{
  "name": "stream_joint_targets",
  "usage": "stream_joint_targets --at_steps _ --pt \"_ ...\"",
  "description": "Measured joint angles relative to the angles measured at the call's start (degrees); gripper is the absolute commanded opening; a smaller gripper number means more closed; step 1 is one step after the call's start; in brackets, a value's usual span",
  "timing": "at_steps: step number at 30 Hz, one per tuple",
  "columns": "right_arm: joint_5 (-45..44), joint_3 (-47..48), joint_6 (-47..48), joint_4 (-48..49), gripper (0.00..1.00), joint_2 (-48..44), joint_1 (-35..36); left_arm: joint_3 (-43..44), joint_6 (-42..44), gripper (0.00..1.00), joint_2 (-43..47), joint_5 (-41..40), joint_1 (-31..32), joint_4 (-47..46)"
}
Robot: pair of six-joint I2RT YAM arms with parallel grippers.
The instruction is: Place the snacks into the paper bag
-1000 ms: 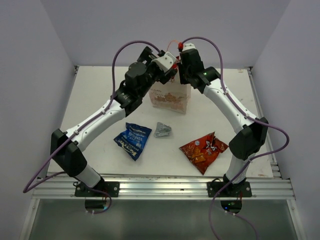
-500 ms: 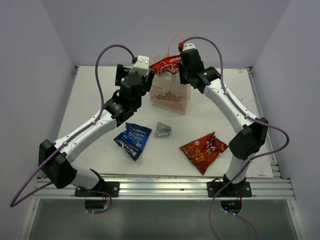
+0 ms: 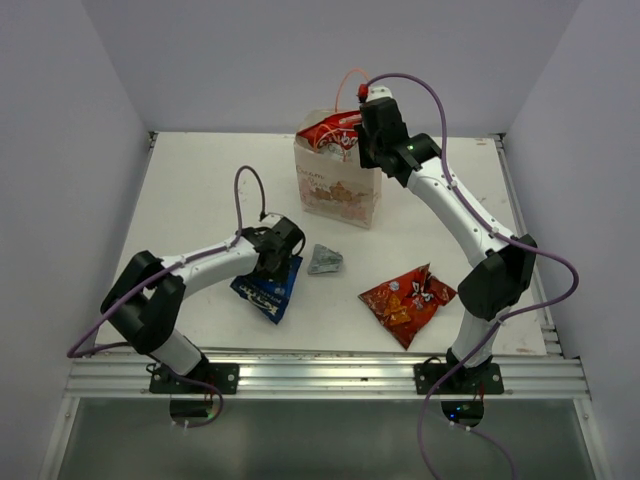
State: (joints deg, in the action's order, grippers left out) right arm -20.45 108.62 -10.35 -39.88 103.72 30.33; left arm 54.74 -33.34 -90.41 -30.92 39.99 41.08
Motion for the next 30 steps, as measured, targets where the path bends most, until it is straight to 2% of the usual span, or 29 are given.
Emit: stream_joint_targets --at_steps 2,5,6,8,9,10,11,12,17,20,24,26,28,30 --pt "0.02 -0.02 -0.37 0.0 0.0 -0.04 0.02 -0.39 -0.72 1.0 0.0 1.09 0.0 -0.2" --pt "0.0 -0.37 -0.76 0.0 0.0 -0.39 0.0 -1.49 -1.64 0.93 0.0 2.58 0.0 -1.25" --pt "0.0 -0.44 -0.92 0.07 0.0 -0.5 0.02 -1.66 -1.75 0.78 0.02 2.84 0.0 -1.57" --pt "0.0 -0.9 -1.09 0.07 0.0 -0.9 0.02 -2.1 -2.21 0.57 0.11 3.41 0.0 -2.29" --pt "0.0 -1.09 -1.18 0.02 0.0 -1.05 0.02 -2.25 -2.32 0.37 0.11 3.56 0.0 -2.47" --pt "0.0 -1.16 -1.22 0.04 0.0 -1.09 0.02 -2.51 -2.69 0.26 0.11 3.74 0.04 -2.78" --pt "0.0 -1.18 -1.22 0.04 0.0 -1.11 0.02 -2.78 -2.49 0.05 0.11 3.69 0.17 -2.82" --pt "0.0 -1.22 -1.25 0.04 0.0 -1.11 0.02 -3.02 -2.64 0.0 0.2 3.5 0.17 -2.75" --pt "0.0 -1.25 -1.6 0.04 0.0 -1.11 0.02 -2.75 -2.21 0.0 1.66 1.49 0.13 -0.87" --pt "-0.02 -1.25 -1.62 0.04 0.0 -1.11 0.02 2.16 -1.88 0.0 2.4 -2.25 -0.26 4.61" --pt "-0.04 -1.25 -1.6 0.04 0.0 -1.11 0.02 21.53 1.27 0.0 1.9 -10.43 -1.64 9.01" --pt "-0.04 -1.25 -1.57 0.04 0.0 -1.14 0.02 33.03 3.76 0.0 0.94 -14.67 -2.16 7.06" --pt "-0.04 -1.25 -1.57 0.04 0.0 -1.14 0.02 43.52 8.04 0.0 -0.04 -18.47 -2.47 1.49" --pt "-0.04 -1.25 -1.53 0.04 0.0 -1.14 0.02 48.85 13.44 0.0 0.22 -20.83 -2.58 -6.01"
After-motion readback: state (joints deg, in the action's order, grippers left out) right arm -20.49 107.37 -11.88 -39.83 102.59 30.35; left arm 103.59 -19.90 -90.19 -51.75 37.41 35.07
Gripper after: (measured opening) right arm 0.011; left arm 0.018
